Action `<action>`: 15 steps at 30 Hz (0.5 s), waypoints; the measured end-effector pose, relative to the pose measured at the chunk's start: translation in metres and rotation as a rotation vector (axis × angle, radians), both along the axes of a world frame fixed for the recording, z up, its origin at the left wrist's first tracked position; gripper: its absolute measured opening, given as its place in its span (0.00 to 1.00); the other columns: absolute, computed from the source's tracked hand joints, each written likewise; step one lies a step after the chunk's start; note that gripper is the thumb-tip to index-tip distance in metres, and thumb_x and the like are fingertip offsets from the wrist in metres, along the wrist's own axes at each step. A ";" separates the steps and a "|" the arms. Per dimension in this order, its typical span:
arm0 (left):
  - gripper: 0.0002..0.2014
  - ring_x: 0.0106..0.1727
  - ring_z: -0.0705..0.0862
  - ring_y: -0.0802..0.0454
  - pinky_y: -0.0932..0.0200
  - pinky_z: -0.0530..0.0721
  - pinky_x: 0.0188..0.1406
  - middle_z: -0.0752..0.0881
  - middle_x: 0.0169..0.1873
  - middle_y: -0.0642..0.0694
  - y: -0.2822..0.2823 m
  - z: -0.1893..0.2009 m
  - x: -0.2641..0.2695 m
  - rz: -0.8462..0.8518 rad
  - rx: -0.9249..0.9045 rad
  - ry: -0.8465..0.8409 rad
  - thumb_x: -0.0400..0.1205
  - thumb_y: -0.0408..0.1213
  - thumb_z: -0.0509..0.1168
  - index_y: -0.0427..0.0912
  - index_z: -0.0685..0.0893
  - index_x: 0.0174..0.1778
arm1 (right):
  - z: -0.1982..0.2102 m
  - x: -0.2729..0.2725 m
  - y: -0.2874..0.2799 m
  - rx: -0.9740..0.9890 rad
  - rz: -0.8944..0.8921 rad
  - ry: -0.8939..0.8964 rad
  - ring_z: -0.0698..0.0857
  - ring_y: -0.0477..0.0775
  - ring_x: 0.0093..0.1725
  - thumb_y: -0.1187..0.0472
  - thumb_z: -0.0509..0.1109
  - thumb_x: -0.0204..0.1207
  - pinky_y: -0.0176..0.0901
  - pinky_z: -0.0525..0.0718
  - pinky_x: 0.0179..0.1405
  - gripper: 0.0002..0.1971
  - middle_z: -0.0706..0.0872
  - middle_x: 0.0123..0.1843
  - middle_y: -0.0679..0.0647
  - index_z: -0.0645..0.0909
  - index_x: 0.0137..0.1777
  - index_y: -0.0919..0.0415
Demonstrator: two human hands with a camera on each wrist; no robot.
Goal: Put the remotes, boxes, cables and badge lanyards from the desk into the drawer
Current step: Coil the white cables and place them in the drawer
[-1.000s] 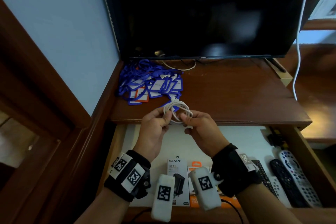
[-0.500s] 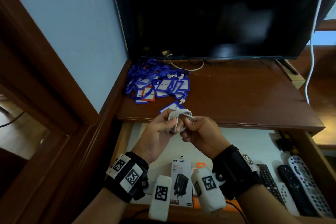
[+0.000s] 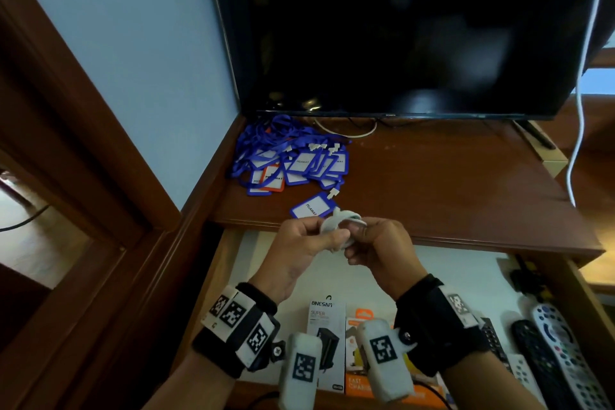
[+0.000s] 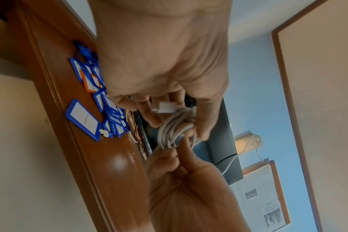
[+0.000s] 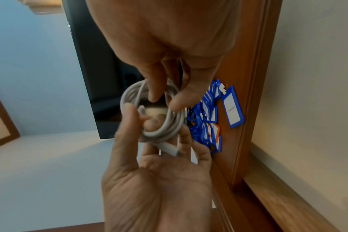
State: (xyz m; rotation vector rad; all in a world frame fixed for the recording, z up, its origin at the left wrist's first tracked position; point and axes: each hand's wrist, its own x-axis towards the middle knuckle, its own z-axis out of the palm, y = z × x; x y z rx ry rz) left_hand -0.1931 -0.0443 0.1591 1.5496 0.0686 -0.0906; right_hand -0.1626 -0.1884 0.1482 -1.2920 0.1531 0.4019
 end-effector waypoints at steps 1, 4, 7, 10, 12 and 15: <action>0.00 0.29 0.79 0.65 0.73 0.74 0.30 0.85 0.25 0.54 -0.001 0.000 0.001 0.006 0.023 0.009 0.74 0.31 0.74 0.39 0.89 0.39 | 0.000 0.002 -0.003 -0.011 -0.015 -0.008 0.77 0.54 0.22 0.73 0.63 0.76 0.40 0.76 0.19 0.08 0.82 0.29 0.63 0.85 0.45 0.75; 0.06 0.35 0.81 0.56 0.60 0.75 0.41 0.88 0.32 0.46 -0.004 -0.002 0.005 -0.072 0.097 0.080 0.73 0.33 0.76 0.37 0.91 0.43 | 0.001 0.005 -0.010 -0.054 -0.035 -0.002 0.77 0.55 0.20 0.76 0.61 0.76 0.40 0.76 0.17 0.08 0.81 0.27 0.64 0.83 0.43 0.77; 0.08 0.42 0.82 0.48 0.48 0.78 0.50 0.89 0.38 0.41 -0.008 -0.004 0.009 -0.174 0.173 0.174 0.71 0.32 0.77 0.38 0.91 0.45 | -0.001 0.008 -0.009 -0.114 -0.049 0.016 0.76 0.55 0.18 0.78 0.61 0.74 0.40 0.74 0.16 0.08 0.81 0.26 0.63 0.82 0.43 0.79; 0.05 0.41 0.83 0.48 0.45 0.81 0.50 0.89 0.34 0.42 -0.013 -0.003 0.016 -0.258 0.281 0.203 0.68 0.29 0.78 0.42 0.90 0.34 | -0.006 0.011 -0.009 -0.147 -0.042 0.058 0.77 0.55 0.19 0.78 0.62 0.72 0.39 0.74 0.18 0.09 0.81 0.24 0.62 0.83 0.35 0.74; 0.13 0.35 0.82 0.54 0.53 0.80 0.42 0.86 0.26 0.50 -0.018 -0.001 0.019 -0.307 0.347 0.200 0.67 0.26 0.78 0.46 0.85 0.23 | -0.011 0.013 -0.012 -0.154 -0.030 0.063 0.77 0.56 0.19 0.79 0.62 0.71 0.39 0.75 0.17 0.11 0.81 0.22 0.61 0.81 0.30 0.71; 0.16 0.32 0.81 0.57 0.56 0.77 0.40 0.84 0.25 0.52 -0.018 -0.001 0.022 -0.384 0.332 0.204 0.66 0.25 0.77 0.47 0.81 0.21 | -0.015 0.017 -0.016 -0.126 -0.003 0.061 0.77 0.56 0.19 0.77 0.63 0.73 0.39 0.74 0.17 0.11 0.79 0.21 0.62 0.80 0.30 0.72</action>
